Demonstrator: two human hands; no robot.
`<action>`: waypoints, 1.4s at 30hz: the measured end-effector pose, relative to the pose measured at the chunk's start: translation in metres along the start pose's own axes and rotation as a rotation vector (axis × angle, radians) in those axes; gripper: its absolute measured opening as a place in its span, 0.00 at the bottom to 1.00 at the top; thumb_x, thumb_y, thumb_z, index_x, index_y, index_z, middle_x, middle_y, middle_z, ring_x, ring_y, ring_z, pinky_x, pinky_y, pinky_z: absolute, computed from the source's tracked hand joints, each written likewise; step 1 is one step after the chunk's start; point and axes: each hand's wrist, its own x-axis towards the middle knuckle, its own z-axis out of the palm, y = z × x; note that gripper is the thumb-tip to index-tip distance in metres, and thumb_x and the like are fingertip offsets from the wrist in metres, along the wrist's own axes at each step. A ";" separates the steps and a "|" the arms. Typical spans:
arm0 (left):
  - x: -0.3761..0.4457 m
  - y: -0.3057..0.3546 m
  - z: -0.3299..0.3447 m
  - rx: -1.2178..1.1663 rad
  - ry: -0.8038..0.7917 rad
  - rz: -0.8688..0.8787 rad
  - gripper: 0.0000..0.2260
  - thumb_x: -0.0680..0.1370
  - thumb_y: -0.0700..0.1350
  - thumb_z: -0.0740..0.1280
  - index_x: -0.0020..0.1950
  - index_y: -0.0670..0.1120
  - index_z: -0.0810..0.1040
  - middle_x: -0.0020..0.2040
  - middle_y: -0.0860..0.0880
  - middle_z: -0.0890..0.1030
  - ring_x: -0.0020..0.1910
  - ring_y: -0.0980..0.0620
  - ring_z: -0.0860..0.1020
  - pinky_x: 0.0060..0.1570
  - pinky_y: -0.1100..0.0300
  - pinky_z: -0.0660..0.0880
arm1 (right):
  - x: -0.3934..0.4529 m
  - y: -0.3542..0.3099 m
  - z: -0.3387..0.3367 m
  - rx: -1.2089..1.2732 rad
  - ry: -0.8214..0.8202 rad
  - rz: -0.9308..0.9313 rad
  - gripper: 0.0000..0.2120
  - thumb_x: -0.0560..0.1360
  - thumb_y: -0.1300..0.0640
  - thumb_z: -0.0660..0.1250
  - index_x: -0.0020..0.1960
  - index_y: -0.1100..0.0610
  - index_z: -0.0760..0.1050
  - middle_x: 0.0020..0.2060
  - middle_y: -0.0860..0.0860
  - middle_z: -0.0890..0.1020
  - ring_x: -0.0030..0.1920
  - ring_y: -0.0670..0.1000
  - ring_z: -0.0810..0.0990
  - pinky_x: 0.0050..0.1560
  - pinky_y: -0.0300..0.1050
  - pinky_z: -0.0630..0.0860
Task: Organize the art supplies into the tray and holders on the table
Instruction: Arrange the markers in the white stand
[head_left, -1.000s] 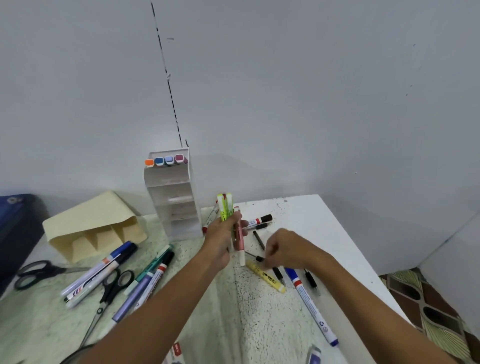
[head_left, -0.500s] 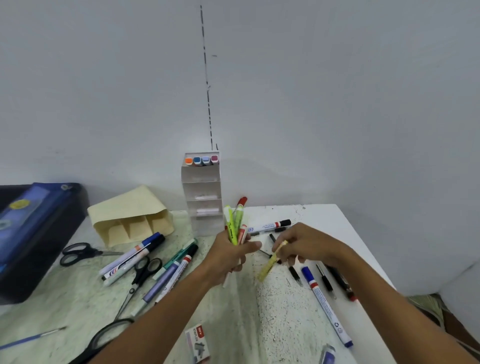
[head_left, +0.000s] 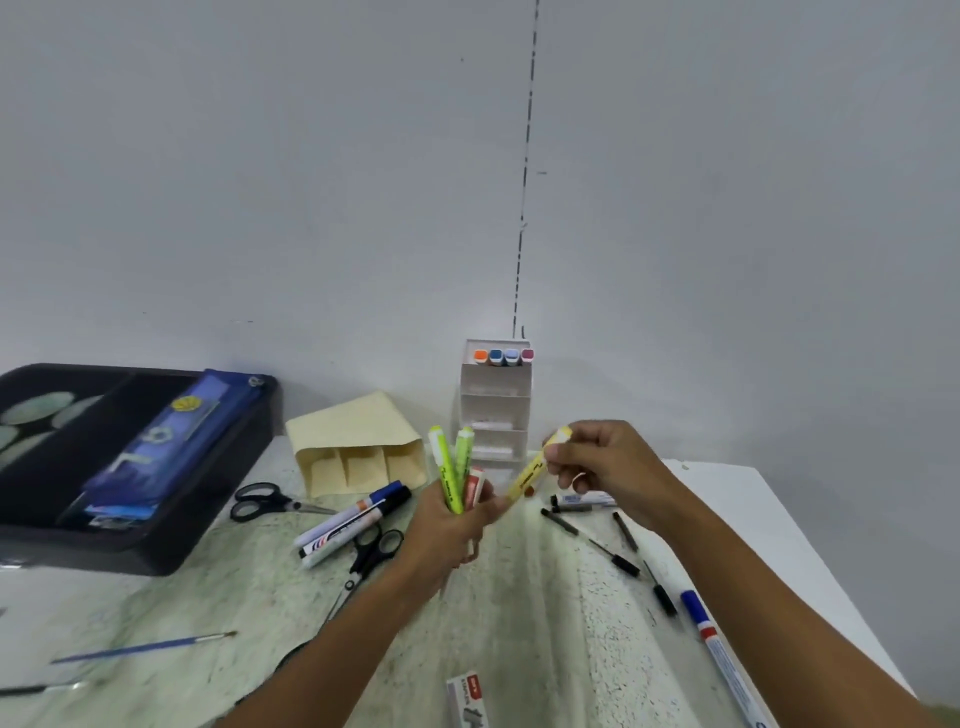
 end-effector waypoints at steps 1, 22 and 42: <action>0.000 0.001 -0.006 0.038 0.065 0.037 0.07 0.73 0.39 0.74 0.42 0.41 0.77 0.31 0.48 0.75 0.29 0.54 0.72 0.27 0.63 0.70 | 0.004 -0.004 0.002 0.017 0.040 -0.049 0.03 0.74 0.68 0.69 0.44 0.65 0.81 0.33 0.58 0.81 0.30 0.51 0.77 0.29 0.40 0.70; 0.063 0.051 -0.025 0.605 -0.142 0.439 0.14 0.77 0.38 0.69 0.49 0.58 0.71 0.42 0.56 0.77 0.41 0.66 0.75 0.40 0.75 0.69 | 0.050 -0.018 0.022 -1.201 0.320 -0.505 0.11 0.80 0.52 0.62 0.58 0.53 0.78 0.37 0.54 0.83 0.39 0.58 0.79 0.37 0.46 0.68; 0.039 0.056 -0.027 0.309 -0.316 0.330 0.09 0.77 0.39 0.69 0.57 0.41 0.77 0.40 0.51 0.80 0.27 0.61 0.74 0.29 0.69 0.71 | 0.036 -0.023 0.047 -0.403 0.338 -0.546 0.09 0.72 0.65 0.64 0.50 0.59 0.79 0.22 0.42 0.68 0.24 0.43 0.67 0.29 0.34 0.67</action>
